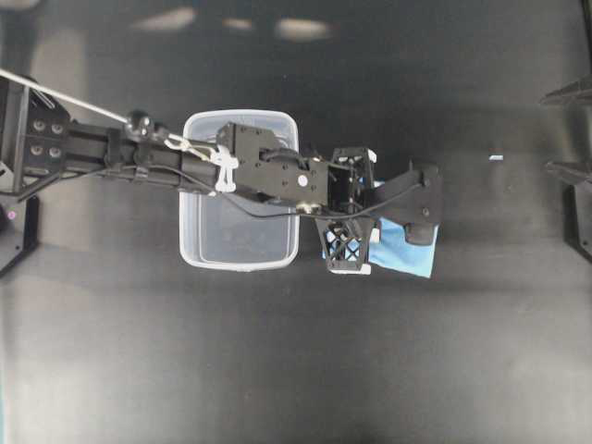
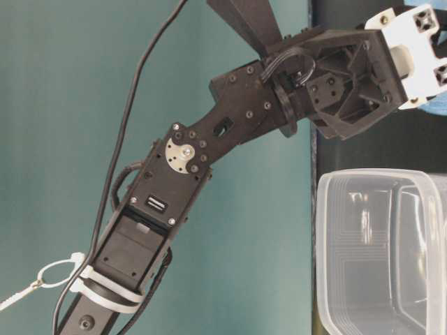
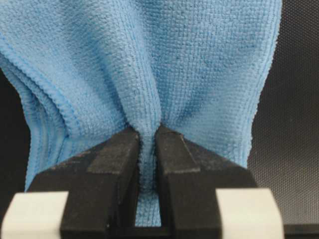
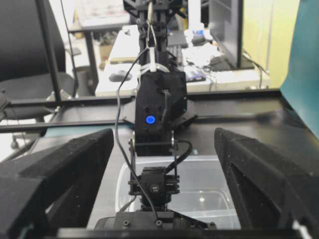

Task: Place the blue towel into the container with the left arm.
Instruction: 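Lift the pinched towel and carry it left over the container, then lower the towel into the container with the left gripper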

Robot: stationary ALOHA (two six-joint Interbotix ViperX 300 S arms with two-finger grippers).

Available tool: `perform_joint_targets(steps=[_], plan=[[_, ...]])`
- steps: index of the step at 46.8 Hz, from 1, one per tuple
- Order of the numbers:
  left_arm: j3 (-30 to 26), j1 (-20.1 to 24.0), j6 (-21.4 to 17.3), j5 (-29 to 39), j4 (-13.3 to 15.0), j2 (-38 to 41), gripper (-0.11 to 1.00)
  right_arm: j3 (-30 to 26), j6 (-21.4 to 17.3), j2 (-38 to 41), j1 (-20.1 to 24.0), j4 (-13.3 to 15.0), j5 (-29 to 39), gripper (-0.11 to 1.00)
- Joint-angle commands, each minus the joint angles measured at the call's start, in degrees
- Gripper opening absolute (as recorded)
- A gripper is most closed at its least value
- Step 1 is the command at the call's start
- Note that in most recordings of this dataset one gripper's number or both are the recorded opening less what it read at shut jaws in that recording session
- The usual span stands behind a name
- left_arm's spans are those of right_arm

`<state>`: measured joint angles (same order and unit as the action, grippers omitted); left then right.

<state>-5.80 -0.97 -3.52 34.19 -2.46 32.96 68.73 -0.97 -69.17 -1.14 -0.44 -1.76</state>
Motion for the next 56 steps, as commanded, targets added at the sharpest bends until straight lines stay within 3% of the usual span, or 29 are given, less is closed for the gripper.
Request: perform_joint_targets(steps=[1,18,27,36,56], plan=[[-0.79,0.09,0.09,1.05,-0.18,-2.20,0.06,-0.44,-0.09,0.26,-0.18,-0.09,-0.26,0.79],[-1.49,0.53,0.09,8.96,-0.18,-19.34,0.06,-0.18,0.00,0.26,-0.18,-0.09,-0.26,0.79],[5.71,2.55,0.44,11.43,-0.09,-31.11,0.06,0.18,0.00,0.26,-0.18,-0.09,-0.26,0.79],[16.96,4.39,0.44,11.16,-0.09,-39.81,0.06,0.26,0.00,0.26,-0.18,-0.09,-0.26,0.79],[31.73,4.75,0.70,7.12,-0.18,-43.15,0.06,0.35,-0.09,0.35,-0.18,-0.18,-0.26,0.79]])
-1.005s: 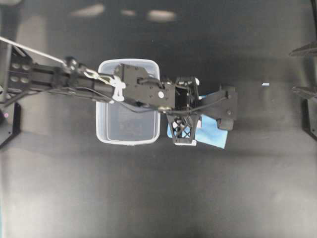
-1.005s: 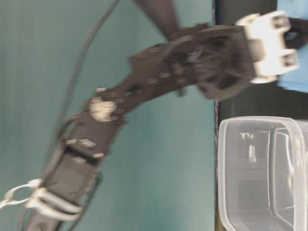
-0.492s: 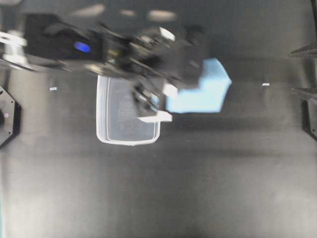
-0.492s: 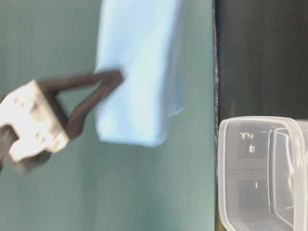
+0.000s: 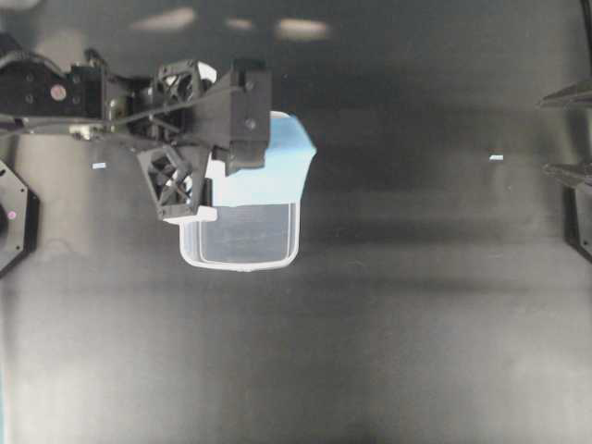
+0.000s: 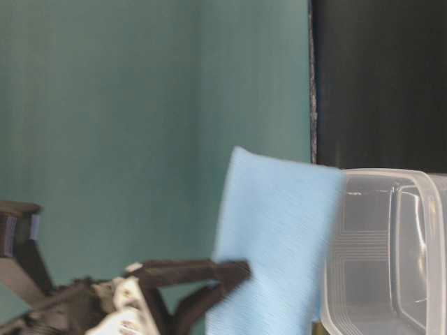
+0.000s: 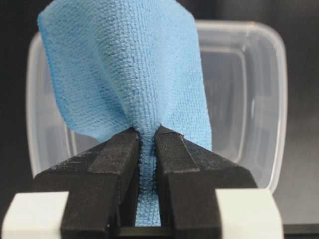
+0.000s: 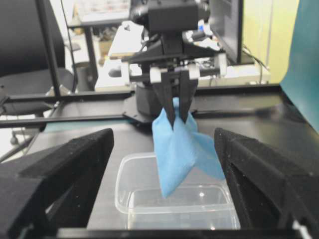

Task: Place the blue towel into the container with the left arm.
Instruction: 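Lower the towel into the container with the left gripper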

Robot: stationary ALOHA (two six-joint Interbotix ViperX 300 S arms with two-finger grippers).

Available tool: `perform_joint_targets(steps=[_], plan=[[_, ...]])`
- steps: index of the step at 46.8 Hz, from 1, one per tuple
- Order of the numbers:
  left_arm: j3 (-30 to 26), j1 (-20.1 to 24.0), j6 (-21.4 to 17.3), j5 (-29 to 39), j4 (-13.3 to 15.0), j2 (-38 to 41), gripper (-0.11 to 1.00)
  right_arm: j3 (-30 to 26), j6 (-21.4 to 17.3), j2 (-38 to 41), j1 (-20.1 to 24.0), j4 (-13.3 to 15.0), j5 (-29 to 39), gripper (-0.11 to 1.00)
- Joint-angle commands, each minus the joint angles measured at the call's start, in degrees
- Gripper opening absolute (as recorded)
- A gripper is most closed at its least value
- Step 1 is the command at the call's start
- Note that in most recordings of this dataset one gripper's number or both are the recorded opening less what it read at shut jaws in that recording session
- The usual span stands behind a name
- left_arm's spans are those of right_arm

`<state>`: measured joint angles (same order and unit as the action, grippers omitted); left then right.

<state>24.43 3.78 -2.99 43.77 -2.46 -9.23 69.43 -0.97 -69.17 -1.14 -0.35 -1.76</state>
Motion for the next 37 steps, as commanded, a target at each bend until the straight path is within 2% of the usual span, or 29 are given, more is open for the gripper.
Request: perform_joint_targets(steps=[1,8,15,37], plan=[[1.93,0.00,0.18,-3.16,-0.18,-0.97,0.06,-0.35,-0.09,0.44,-0.18,-0.18,-0.26,0.79],[4.66,0.00,0.09,-9.05,-0.18,-0.62,0.06,-0.26,-0.09,0.53,-0.18,-0.18,-0.26,0.79],[7.47,0.09,0.26,-11.87,-0.18,0.97,0.06,-0.35,-0.09,0.44,-0.18,-0.18,-0.26,0.79],[8.17,0.00,0.35,-14.33,-0.09,2.55,0.07,0.09,-0.18,0.62,-0.18,-0.18,-0.44,0.78]])
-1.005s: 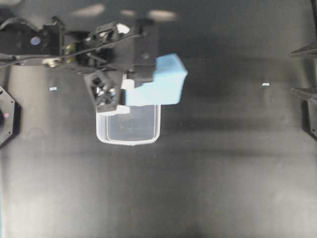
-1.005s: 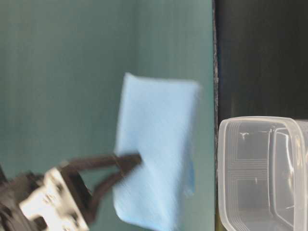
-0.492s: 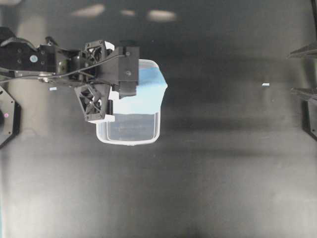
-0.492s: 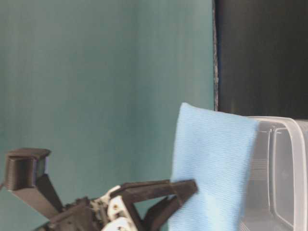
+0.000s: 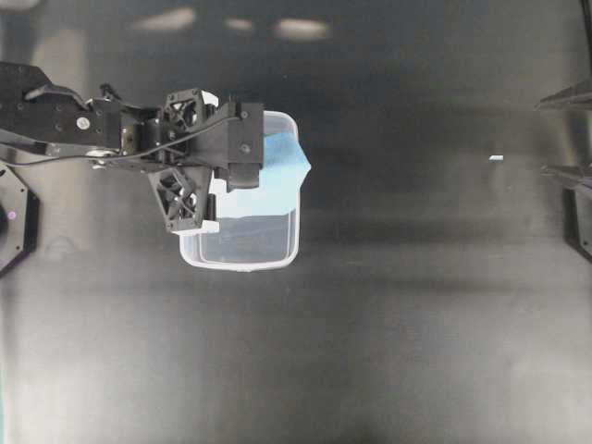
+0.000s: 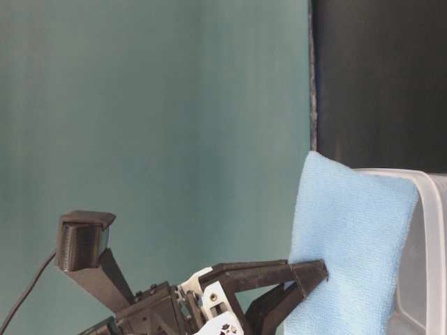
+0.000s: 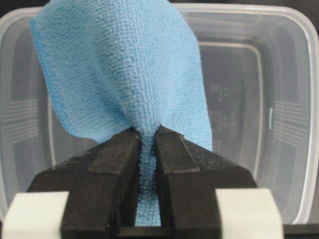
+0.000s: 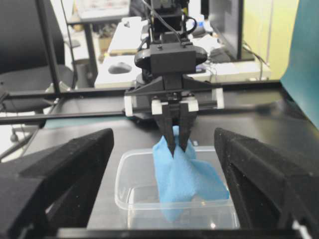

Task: Place the blue towel into the container with the left arm.
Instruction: 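Lower the towel into the container with the left gripper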

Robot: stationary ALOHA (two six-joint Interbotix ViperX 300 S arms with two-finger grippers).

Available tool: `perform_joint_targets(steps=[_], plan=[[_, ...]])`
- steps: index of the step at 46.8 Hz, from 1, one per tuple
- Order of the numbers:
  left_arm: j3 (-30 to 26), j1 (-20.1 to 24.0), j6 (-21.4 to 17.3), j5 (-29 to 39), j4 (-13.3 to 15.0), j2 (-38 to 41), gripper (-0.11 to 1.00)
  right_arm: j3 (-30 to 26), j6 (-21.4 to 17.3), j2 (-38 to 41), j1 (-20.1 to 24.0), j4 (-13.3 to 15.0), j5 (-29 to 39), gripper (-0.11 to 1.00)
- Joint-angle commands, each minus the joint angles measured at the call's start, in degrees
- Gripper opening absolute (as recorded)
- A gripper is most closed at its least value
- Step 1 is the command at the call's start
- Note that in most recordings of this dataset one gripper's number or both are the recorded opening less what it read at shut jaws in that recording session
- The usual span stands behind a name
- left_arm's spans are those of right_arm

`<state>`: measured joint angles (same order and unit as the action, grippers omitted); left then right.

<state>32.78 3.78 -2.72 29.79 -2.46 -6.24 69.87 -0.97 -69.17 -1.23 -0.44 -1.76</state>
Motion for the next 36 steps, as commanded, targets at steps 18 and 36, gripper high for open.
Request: perform_joint_targets(steps=[18,36], plan=[[0.35,-0.18,0.26,-0.18,-0.09,0.18,0.85,-0.35,-0.18,0.62,-0.09,-0.09,-0.53,0.78],[1.32,-0.53,0.53,-2.55,-0.09,-16.87,0.88,-0.18,-0.09,0.26,-0.09,-0.18,-0.26,0.78]])
